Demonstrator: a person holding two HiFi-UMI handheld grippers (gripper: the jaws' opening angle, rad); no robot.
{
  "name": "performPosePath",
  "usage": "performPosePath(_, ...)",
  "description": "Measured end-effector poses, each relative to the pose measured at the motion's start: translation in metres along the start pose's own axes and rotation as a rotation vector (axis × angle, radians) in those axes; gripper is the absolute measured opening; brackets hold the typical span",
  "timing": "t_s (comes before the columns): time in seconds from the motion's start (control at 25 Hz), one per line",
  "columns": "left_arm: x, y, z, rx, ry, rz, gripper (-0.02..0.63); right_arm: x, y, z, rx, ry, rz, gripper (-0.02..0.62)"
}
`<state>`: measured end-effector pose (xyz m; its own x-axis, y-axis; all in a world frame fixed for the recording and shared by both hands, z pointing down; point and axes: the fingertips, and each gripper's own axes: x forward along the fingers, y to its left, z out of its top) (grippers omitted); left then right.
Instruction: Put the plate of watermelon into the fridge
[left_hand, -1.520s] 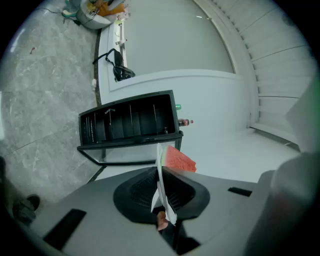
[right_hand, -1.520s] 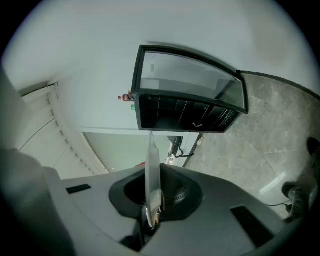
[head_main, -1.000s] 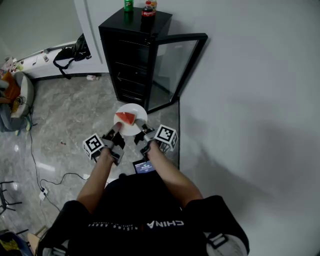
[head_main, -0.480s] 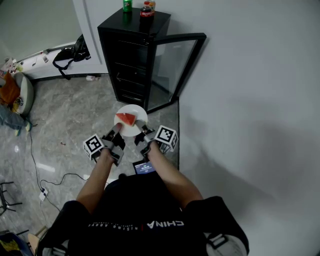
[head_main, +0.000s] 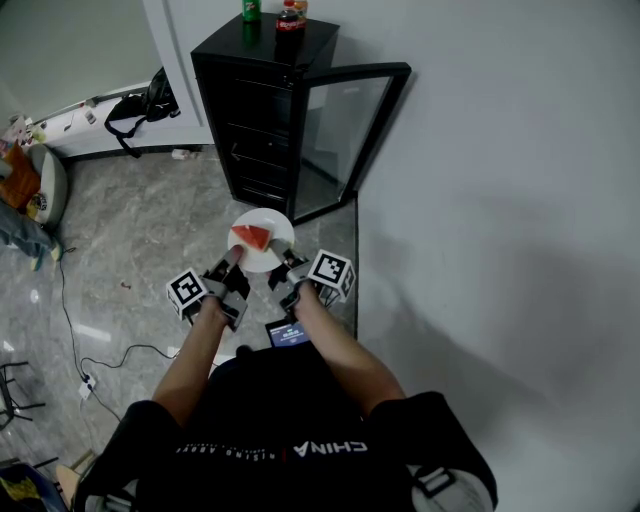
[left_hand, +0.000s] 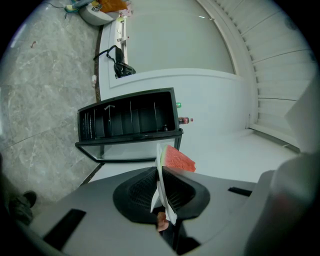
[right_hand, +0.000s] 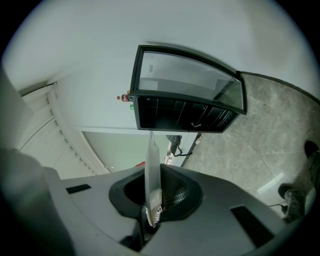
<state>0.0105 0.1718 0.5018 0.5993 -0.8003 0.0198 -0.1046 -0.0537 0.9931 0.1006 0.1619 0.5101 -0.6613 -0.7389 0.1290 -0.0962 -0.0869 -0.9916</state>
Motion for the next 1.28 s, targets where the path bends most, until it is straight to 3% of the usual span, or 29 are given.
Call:
performPosePath(0.84,0.036,0.01,-0.029,-0.004,-0.052,0.037,0.037,-0.01,-0.022,0.043,0.041,0.098,0.005,0.026)
performPosePath(1.12,0.045,0.025,-0.014,-0.028,-0.007,0.03,0.038,0.007,-0.033,0.045,0.046,0.063,-0.018,0.026)
performPosePath(1.28,0.054,0.028,0.008,0.006,0.042,0.026,0.037,0.027,-0.031,0.048,0.053,0.032,-0.026,0.026)
